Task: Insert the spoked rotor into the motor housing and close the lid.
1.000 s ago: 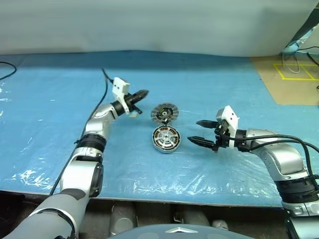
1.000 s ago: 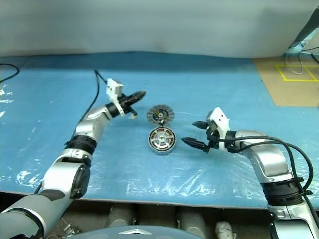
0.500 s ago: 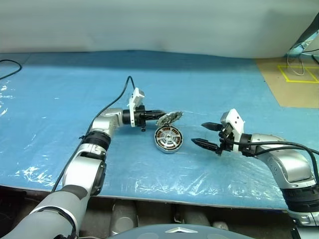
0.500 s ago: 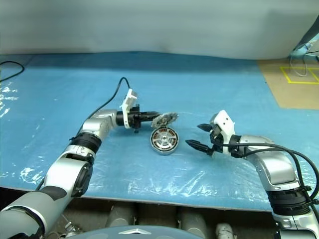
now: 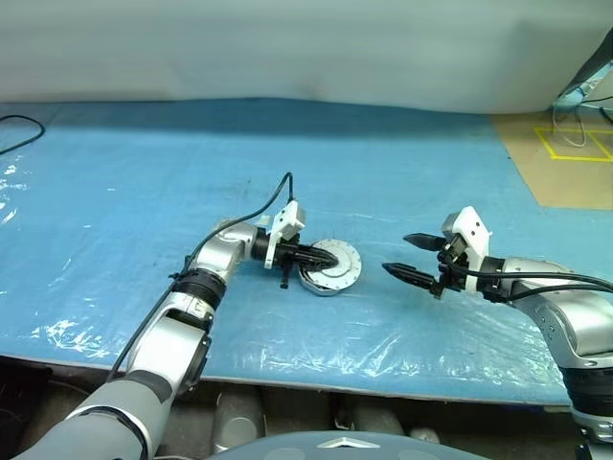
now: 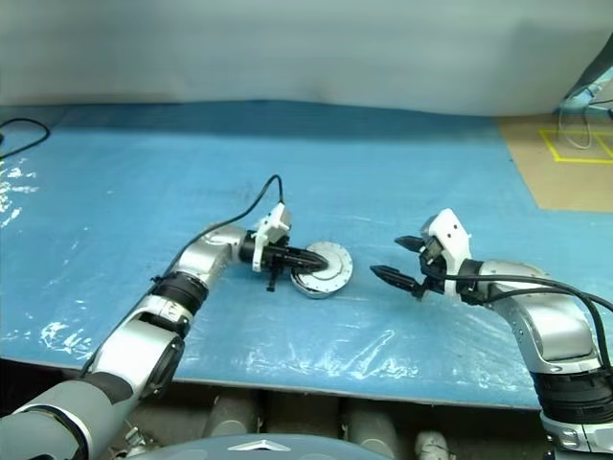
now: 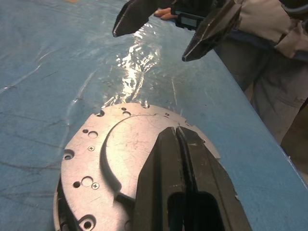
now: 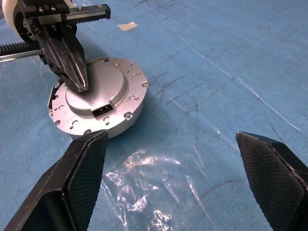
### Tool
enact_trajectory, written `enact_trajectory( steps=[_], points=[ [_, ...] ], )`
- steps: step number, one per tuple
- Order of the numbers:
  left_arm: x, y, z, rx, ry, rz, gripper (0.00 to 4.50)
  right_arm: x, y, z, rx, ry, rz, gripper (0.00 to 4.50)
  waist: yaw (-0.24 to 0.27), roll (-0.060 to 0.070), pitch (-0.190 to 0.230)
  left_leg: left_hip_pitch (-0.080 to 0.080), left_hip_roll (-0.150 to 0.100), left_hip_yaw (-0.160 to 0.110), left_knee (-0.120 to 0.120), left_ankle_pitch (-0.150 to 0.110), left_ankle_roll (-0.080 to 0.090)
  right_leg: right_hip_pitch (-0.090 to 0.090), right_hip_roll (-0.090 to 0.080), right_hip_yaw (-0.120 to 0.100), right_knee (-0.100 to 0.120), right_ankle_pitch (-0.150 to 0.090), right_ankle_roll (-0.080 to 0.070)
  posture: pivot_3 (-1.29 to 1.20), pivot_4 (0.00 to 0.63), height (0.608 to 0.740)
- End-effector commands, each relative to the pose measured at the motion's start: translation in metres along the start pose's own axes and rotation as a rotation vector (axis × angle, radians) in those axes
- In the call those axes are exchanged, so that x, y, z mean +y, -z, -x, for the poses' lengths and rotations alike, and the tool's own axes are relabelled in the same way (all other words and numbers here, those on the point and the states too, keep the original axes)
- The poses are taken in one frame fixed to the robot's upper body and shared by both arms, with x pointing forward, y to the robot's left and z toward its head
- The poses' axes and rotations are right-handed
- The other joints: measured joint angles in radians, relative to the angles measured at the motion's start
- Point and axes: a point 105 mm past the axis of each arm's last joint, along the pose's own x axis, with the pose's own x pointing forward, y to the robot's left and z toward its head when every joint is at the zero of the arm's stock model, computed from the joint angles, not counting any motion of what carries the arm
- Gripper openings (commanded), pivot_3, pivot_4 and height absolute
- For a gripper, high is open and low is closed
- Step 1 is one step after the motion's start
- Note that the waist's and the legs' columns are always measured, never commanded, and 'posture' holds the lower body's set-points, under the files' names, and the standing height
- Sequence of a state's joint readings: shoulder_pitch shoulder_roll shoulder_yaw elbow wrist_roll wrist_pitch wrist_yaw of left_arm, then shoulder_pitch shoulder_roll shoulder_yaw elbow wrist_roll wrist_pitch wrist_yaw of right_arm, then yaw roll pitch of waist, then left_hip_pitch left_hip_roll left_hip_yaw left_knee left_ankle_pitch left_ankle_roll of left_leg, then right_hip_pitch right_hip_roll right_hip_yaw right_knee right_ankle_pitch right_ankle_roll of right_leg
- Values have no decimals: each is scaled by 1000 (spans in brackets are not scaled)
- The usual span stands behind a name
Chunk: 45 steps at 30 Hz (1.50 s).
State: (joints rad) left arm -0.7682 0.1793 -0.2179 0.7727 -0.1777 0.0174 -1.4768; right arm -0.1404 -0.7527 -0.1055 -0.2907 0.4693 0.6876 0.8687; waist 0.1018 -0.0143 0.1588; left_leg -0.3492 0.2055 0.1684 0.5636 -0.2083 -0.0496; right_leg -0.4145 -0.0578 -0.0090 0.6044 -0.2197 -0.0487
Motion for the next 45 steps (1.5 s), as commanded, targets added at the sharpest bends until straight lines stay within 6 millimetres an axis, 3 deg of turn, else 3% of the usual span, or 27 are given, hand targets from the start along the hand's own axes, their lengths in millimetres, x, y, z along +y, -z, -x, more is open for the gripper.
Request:
enact_trajectory(
  steps=[1,6,8,12,16,22,32,35,38,45],
  points=[
    [-9,15,3,58,30,-4,54,3,-19,0,-55,-12,42,4500,-3,0,0,0,0,0,0,0,0,0,0,0,0,0,0,0,150,740],
    [-20,-30,20,-102,18,-41,54,15,-33,-6,-97,-85,66,4500,-8,1,0,-1,1,0,-2,1,-1,-3,0,0,0,0,0,0,150,740],
    [-35,-39,32,-145,11,-10,54,21,-39,-10,-106,-130,82,4500,-9,1,1,-3,1,0,-2,1,-2,-7,0,0,1,0,0,0,150,740],
    [-73,-22,51,-96,-14,39,54,32,-43,-26,-103,-221,125,4500,-29,2,1,-2,1,2,-5,1,-2,-8,1,0,1,-1,-2,0,150,740],
    [-91,-11,61,-59,-76,60,54,43,-50,-42,-108,-312,176,4500,-34,3,2,-2,1,2,-5,1,-2,-8,0,-1,0,-3,-2,0,150,740],
    [-97,10,72,-9,-211,79,54,51,-34,-77,-30,-415,311,4500,-34,3,2,-1,1,2,-3,0,0,-7,0,-1,1,-3,-2,0,150,740],
    [-106,29,87,8,-314,115,54,52,-12,-94,-1,-445,355,4500,-39,3,2,-1,1,2,-3,1,-2,-7,3,-1,1,-3,-2,0,150,740],
    [-106,30,88,6,-325,113,0,54,-8,-97,3,-447,357,3899,-39,3,2,-1,1,2,-2,0,0,-7,3,0,2,-2,-2,0,150,740],
    [-106,31,88,-1,-336,115,0,54,-4,-101,14,-435,371,2963,-40,2,1,1,1,3,-2,0,0,-6,3,0,3,-2,-2,0,150,740],
    [-105,33,87,-9,-340,108,0,54,-16,-103,-29,-421,312,2954,-56,2,1,1,1,3,-2,0,0,-5,3,0,3,-2,-3,0,150,740]
  ],
)
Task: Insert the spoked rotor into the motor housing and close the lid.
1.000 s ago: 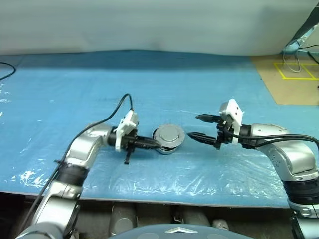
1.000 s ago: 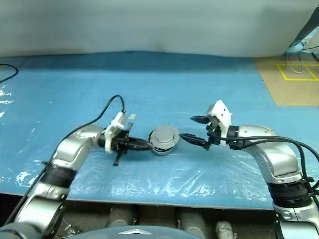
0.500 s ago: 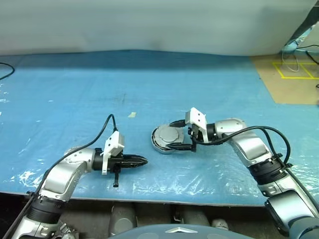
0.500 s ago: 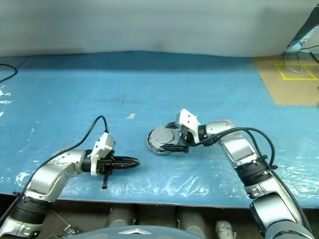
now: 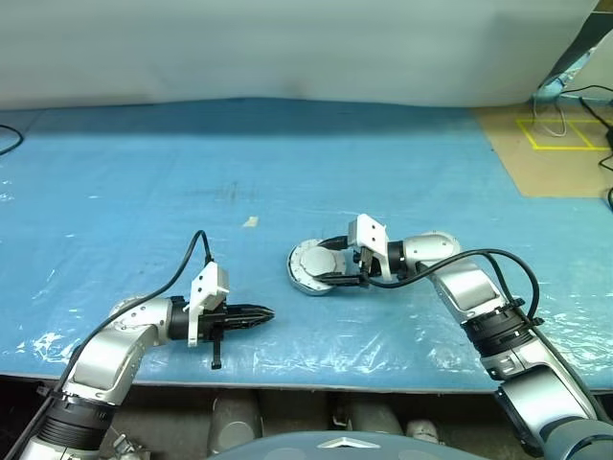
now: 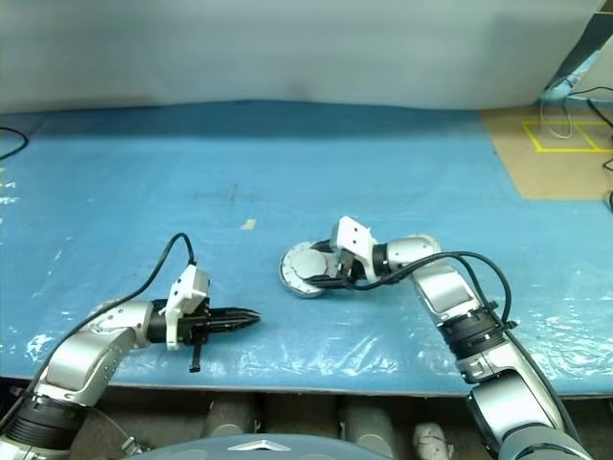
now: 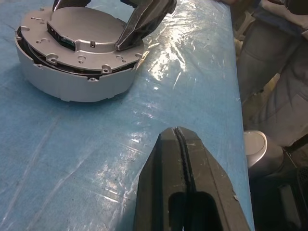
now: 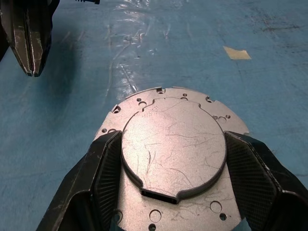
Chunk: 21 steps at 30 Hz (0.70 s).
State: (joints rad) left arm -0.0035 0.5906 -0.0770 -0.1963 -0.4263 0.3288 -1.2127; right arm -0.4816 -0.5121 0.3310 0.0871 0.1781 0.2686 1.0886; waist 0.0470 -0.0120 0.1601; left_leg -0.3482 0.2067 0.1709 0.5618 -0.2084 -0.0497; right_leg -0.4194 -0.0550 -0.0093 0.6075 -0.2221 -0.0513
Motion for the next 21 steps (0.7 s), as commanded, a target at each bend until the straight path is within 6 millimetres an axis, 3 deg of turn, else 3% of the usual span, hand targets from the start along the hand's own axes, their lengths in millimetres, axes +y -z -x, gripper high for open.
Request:
enact_trajectory(
  steps=[1,7,21],
  points=[
    [0,-5,2,-28,-2,-24,0,-3,-9,1,-36,11,-54,2954,-2,0,0,0,0,0,0,0,0,0,0,0,0,0,0,0,150,740],
    [2,-8,-1,-30,-1,-33,0,-2,-16,0,-62,1,-97,2954,-3,0,0,0,0,0,0,0,0,0,0,0,0,0,0,0,150,740],
    [-3,-32,-12,-58,9,-36,0,4,29,-18,47,24,-170,2954,-7,0,0,5,0,0,0,0,0,8,0,0,1,0,-1,0,150,740]
  ],
)
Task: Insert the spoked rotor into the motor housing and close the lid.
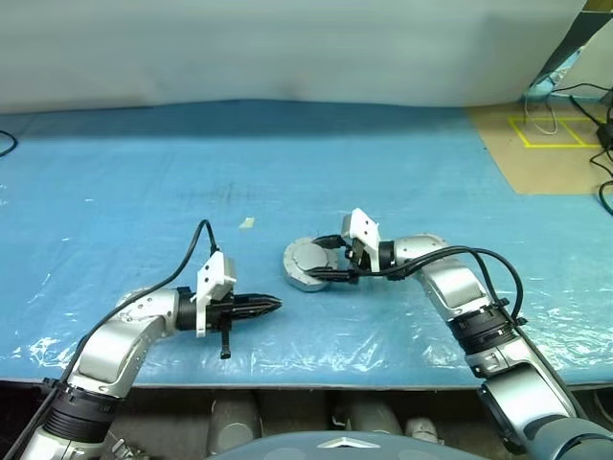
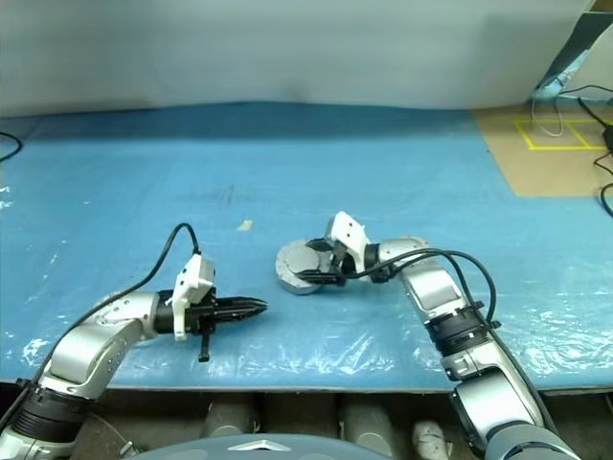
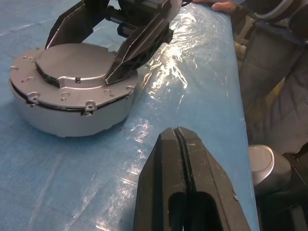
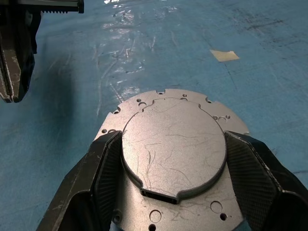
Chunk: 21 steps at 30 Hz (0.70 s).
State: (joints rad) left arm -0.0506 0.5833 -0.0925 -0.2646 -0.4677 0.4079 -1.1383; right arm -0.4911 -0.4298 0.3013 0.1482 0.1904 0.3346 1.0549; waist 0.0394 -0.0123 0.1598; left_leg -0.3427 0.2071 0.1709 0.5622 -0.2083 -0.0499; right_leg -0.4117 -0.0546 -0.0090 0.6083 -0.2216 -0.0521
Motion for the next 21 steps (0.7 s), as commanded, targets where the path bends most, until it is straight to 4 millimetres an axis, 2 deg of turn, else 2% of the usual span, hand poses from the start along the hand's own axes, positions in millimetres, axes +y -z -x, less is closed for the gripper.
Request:
enact_trajectory(
  steps=[1,5,8,15,18,21],
  points=[
    [-4,-14,-2,-33,16,-21,0,6,31,-4,100,2,-52,2954,0,0,0,2,0,0,0,0,0,2,0,0,0,0,0,0,150,740],
    [0,-17,-3,-32,4,-24,0,6,42,-8,134,14,-54,2954,0,-1,-1,9,0,0,-1,0,0,8,0,0,-1,0,1,0,150,740],
    [1,-18,-3,-30,3,-24,0,8,36,-12,95,9,-101,2954,-3,-1,-1,11,0,0,-1,0,0,9,0,1,-1,-3,6,0,150,740],
    [4,-19,-3,-31,-2,-17,0,5,24,-26,40,31,-124,2954,-7,-1,-1,11,1,0,-2,0,-1,8,1,1,-1,-3,5,0,150,740],
    [6,-16,-4,-28,-4,-18,0,8,39,-27,109,27,-61,2954,-5,-1,-2,10,0,0,-2,0,-1,7,0,1,-1,0,0,0,150,740],
    [9,-12,-4,-28,-10,-18,0,9,60,-24,168,42,-73,2954,-7,-1,-2,10,0,0,-3,0,-1,7,0,1,-2,0,0,0,150,740]
  ],
)
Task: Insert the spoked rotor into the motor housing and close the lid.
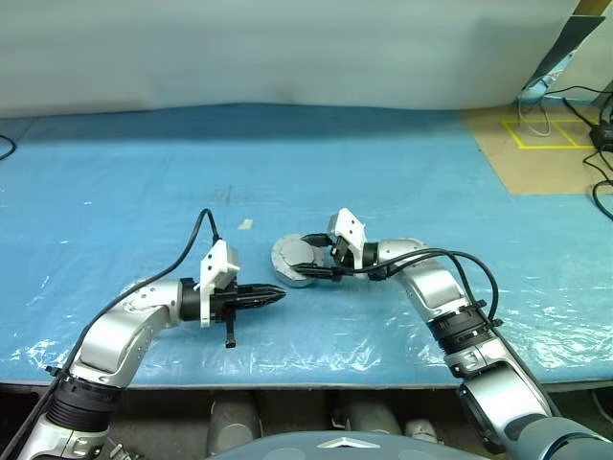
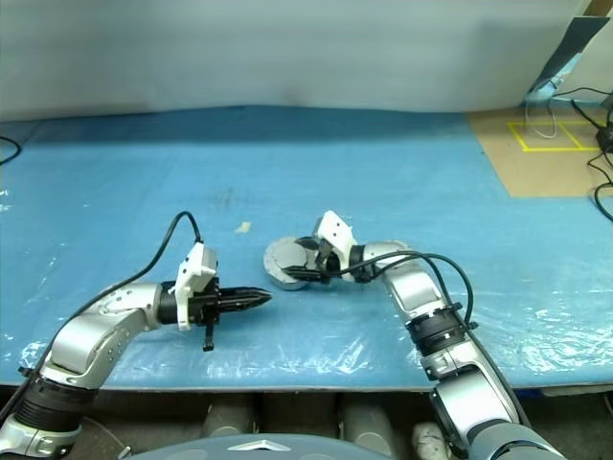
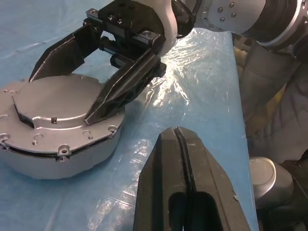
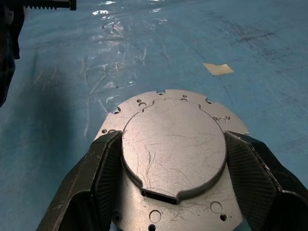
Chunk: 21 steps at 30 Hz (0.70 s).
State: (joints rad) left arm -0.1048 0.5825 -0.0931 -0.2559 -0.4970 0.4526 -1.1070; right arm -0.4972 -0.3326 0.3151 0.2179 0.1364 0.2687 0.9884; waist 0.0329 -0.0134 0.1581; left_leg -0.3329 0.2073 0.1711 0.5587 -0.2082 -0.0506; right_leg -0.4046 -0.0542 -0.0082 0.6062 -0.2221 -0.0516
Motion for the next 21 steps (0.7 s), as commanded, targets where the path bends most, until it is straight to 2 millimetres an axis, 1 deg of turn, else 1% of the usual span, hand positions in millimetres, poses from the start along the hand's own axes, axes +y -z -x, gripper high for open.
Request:
enact_trajectory(
  steps=[1,3,6,7,9,12,17,19,21],
  points=[
    [1,0,0,-14,3,-25,0,9,65,3,220,12,-67,2954,-1,0,-1,0,0,0,0,0,0,0,0,0,0,0,0,0,150,740],
    [2,2,1,-14,-1,-25,0,8,68,4,225,32,-67,2954,0,1,-1,1,0,0,0,0,0,1,0,0,0,-3,6,0,150,740],
    [4,4,3,-16,-12,-25,0,5,65,2,208,55,-92,2954,0,1,-2,3,0,0,0,0,0,2,0,1,0,-4,7,0,150,740],
    [6,3,5,-19,-29,-31,0,6,67,1,222,49,-97,2954,1,1,-2,3,0,0,0,0,0,2,0,1,0,-4,7,0,150,740],
    [17,3,7,-20,-90,-47,0,11,73,0,256,35,-88,2954,3,1,-2,3,0,0,0,0,0,2,0,1,0,-4,7,0,150,740],
    [36,-3,10,-50,-199,-77,0,11,75,-3,260,52,-110,2954,4,0,-3,4,0,0,0,0,0,3,0,2,0,-4,7,0,150,740],
    [42,-10,13,-50,-216,-99,0,10,87,-2,305,70,-107,2954,1,-1,-6,6,0,-1,-3,0,0,2,0,2,0,-4,7,0,150,740],
    [47,-11,15,-41,-240,-116,0,11,92,0,321,62,-102,2954,2,-3,-7,8,0,-1,-6,0,0,2,0,4,-1,-4,8,0,150,740],
    [59,-17,14,-53,-305,-141,0,12,91,1,306,54,-121,2954,3,-4,-7,10,-1,-1,-11,0,0,2,0,6,-2,-5,8,0,150,740]
  ],
)
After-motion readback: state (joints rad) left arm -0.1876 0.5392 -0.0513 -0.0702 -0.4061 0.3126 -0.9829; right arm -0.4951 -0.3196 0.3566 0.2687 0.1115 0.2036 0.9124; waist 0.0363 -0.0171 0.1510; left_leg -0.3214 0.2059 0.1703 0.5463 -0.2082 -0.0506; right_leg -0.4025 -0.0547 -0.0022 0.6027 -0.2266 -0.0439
